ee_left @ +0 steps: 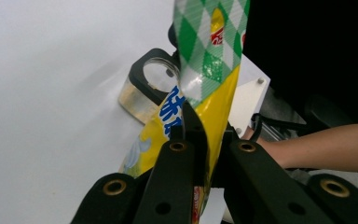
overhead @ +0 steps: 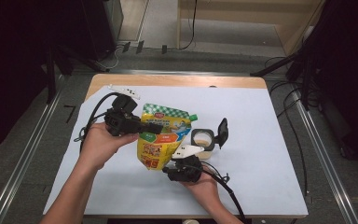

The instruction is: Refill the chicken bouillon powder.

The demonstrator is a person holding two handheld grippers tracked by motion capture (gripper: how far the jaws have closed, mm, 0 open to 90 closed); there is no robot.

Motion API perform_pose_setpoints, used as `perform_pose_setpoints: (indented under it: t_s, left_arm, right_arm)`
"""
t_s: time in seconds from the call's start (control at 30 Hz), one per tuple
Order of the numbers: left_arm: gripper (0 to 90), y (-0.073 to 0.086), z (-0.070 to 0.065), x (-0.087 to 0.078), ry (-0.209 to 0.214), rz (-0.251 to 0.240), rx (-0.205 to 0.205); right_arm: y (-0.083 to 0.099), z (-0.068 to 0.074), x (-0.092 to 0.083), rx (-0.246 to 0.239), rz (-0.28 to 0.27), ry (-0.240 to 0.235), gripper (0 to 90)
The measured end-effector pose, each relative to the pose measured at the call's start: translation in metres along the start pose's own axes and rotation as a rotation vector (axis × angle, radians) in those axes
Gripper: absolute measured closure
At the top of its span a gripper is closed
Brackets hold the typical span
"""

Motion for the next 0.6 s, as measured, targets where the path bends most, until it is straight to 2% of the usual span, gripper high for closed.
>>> perform_pose_setpoints:
  t_s: [0.13,0.3,0.37,0.5,0.6]
  left_arm:
    - [90.0,0.0,-0.005,0.001,0.026,0.005,-0.013]
    - [90.0,0.0,-0.008,0.004,0.051,0.001,-0.03]
    - [90.0,-0.001,-0.008,0.004,0.047,-0.002,-0.032]
    - [90.0,-0.002,-0.005,0.004,0.038,-0.015,-0.04]
    - [90.0,-0.002,-0.002,0.006,0.016,-0.021,-0.044]
  right_arm:
    - [-0.001,0.0,-0.001,0.004,-0.028,0.014,52.5]
    - [-0.007,0.001,-0.005,-0.011,-0.092,0.028,54.5]
    - [-0.008,0.002,-0.006,-0.021,-0.102,0.026,55.5]
    - [-0.011,0.009,-0.009,-0.077,-0.113,0.014,56.2]
    - [-0.013,0.015,-0.011,-0.144,-0.121,0.024,56.2]
Point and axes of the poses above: each handheld gripper's, and its own axes: x roughly forward along the jaws, y roughly out of its underside, z roughly to its left, the point moved 10 cm from there along x, roughly forward along the jaws, and after that the axes turned 1 degree about -y, right-handed, at the moved point
